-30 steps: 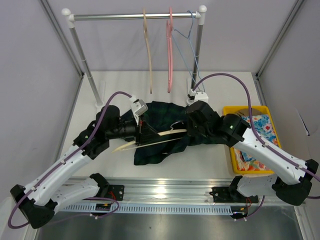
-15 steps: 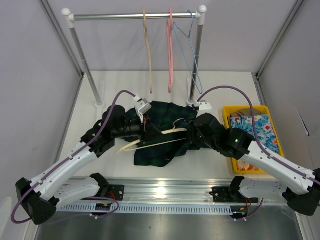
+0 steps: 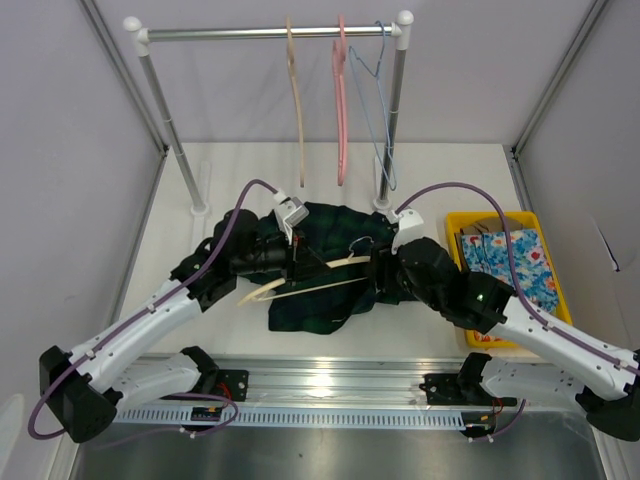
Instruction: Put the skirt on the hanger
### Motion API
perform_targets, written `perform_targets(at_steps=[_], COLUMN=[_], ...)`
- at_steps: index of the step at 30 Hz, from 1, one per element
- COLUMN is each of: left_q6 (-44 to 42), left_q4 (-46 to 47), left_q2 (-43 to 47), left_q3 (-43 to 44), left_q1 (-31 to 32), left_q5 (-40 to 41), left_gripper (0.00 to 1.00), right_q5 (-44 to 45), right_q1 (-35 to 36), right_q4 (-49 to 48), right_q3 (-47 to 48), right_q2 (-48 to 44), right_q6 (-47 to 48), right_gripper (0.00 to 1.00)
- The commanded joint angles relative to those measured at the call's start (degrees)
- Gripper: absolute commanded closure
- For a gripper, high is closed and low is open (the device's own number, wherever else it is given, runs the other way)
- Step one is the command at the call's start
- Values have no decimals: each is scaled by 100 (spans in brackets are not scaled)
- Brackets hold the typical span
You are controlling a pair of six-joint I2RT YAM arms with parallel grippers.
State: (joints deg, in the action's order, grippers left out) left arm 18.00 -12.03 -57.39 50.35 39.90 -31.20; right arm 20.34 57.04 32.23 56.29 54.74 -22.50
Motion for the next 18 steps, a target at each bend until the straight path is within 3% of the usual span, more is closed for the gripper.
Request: perform_targets(at_steps=[1,18], left_q6=[11,99], left_q4=[509,641], left_q2=[-53,-352], left_q3=[45,142], left_q1=[27,27], left_q5=[-97,-167], left_gripper=[100,100], right_q5=[93,-48], right_q1=[158,220], right_q4=[-708,-1297], right_q3=[-118,163], right_q2=[-200,362], right_q6=[588,-43], right_gripper=[44,40])
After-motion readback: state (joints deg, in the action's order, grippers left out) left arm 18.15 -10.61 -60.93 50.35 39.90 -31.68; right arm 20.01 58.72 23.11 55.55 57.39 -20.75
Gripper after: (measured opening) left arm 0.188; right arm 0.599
